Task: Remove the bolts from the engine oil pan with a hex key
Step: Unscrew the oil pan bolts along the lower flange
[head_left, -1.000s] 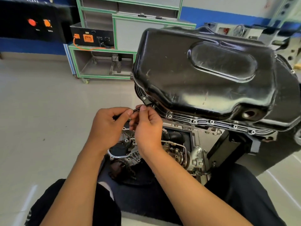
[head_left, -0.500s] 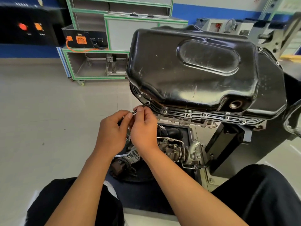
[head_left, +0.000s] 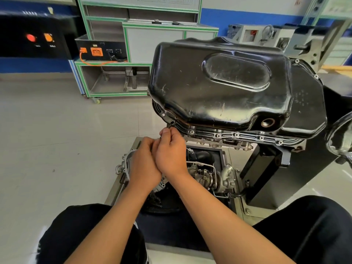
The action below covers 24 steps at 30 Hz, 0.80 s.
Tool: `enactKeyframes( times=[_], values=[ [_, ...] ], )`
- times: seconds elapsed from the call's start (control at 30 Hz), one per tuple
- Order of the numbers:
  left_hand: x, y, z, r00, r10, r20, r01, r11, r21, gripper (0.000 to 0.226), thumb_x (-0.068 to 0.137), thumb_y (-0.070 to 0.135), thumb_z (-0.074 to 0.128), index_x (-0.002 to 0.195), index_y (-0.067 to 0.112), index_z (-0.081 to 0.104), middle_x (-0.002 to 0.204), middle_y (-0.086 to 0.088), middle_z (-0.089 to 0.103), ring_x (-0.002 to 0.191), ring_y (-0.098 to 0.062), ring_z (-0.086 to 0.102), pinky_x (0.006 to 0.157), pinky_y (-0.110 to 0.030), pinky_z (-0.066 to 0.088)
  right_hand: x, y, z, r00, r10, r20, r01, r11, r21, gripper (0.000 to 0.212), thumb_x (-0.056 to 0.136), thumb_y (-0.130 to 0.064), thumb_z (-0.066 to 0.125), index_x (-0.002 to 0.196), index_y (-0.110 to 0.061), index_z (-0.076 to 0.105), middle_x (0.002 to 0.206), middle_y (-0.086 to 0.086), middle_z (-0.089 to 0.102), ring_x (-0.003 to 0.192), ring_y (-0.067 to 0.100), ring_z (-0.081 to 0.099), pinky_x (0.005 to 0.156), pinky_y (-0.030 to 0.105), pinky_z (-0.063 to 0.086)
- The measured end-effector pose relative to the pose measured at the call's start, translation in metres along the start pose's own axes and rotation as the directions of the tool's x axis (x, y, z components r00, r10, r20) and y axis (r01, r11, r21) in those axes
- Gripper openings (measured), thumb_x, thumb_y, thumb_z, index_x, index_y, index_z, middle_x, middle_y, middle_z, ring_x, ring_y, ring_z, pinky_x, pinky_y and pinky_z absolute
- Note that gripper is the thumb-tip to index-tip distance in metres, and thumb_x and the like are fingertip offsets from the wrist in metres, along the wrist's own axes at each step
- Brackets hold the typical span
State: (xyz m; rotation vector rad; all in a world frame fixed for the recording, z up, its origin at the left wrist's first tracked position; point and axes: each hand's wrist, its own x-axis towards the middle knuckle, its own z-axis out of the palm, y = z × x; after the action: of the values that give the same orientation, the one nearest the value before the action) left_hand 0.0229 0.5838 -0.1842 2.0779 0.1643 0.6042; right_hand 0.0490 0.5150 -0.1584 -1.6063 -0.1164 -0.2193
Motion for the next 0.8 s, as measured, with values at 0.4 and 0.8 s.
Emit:
enactKeyframes(
  times=[0.4, 0.8],
  values=[
    [-0.05, 0.067, 0.08, 0.935, -0.014, 0.354, 0.225, 0.794, -0.564, 0.026, 0.096, 0.006, 0.039, 0.122, 0.006, 0.042, 0.092, 0.0, 0.056, 0.071, -0.001, 0.056, 0.066, -0.019, 0.048, 0.027, -0.009, -0.096, 0.948, 0.13, 0.291, -0.072, 0.977, -0.201, 0.027, 0.092, -0.024, 0.072, 0.069, -0.01, 0.072, 0.052, -0.014, 0.062, 0.05, -0.002, 0.056, 0.054, 0.009, 0.044],
    [0.015, 0.044, -0.004, 0.931, -0.175, 0.321, 0.298, 0.871, -0.389, 0.015, 0.097, 0.02, 0.057, 0.092, 0.023, 0.071, 0.076, 0.005, 0.075, 0.056, -0.007, 0.062, 0.047, -0.022, 0.047, -0.008, 0.014, -0.11, 0.972, -0.105, 0.212, 0.153, 0.962, -0.224, 0.036, 0.096, -0.025, 0.067, 0.078, 0.006, 0.071, 0.054, 0.014, 0.045, 0.054, 0.011, 0.035, 0.053, 0.032, 0.031]
  ],
)
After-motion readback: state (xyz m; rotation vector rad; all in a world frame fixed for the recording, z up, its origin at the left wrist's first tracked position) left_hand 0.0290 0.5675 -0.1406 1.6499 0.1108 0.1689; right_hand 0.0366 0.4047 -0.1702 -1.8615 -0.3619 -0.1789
